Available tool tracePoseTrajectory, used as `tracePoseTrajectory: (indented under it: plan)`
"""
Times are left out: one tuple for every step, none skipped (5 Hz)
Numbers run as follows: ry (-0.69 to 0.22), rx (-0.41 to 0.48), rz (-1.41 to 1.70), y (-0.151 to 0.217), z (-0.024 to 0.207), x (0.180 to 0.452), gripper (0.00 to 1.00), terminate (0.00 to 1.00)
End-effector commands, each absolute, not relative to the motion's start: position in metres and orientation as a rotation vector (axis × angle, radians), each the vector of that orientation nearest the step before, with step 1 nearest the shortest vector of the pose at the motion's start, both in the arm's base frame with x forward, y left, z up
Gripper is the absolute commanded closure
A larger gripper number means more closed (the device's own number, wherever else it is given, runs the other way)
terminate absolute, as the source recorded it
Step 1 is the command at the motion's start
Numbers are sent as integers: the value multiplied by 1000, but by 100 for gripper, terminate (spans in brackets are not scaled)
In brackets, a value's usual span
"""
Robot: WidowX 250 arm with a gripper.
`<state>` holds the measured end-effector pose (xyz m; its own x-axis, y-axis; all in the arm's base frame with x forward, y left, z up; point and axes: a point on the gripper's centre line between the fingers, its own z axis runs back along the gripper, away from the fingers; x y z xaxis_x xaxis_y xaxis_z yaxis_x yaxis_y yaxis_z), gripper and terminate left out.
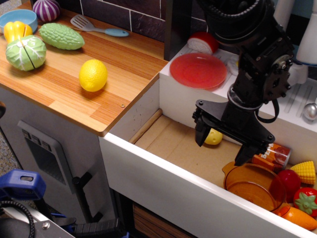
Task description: Put lemon on plate
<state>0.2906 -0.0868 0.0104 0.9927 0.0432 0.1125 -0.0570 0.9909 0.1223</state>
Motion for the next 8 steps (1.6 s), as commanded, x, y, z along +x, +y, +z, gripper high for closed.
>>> tracePoseTrajectory:
  plan:
    - [-110, 126, 50, -87, 10, 291, 0, 0]
    - [-173, 222, 105, -52, 25, 292, 0, 0]
    - [-185, 284, 108, -5, 52, 288, 0, 0]
    - [-236, 395, 122, 38, 78, 281, 0, 0]
    - [-279, 437, 266, 73, 93, 275, 0, 0]
    - [-268, 435, 335, 95, 90, 265, 0, 0]
    - [-261, 434, 315, 118, 81, 272, 0, 0]
    - [-262, 446, 365, 132, 78, 283, 0, 0]
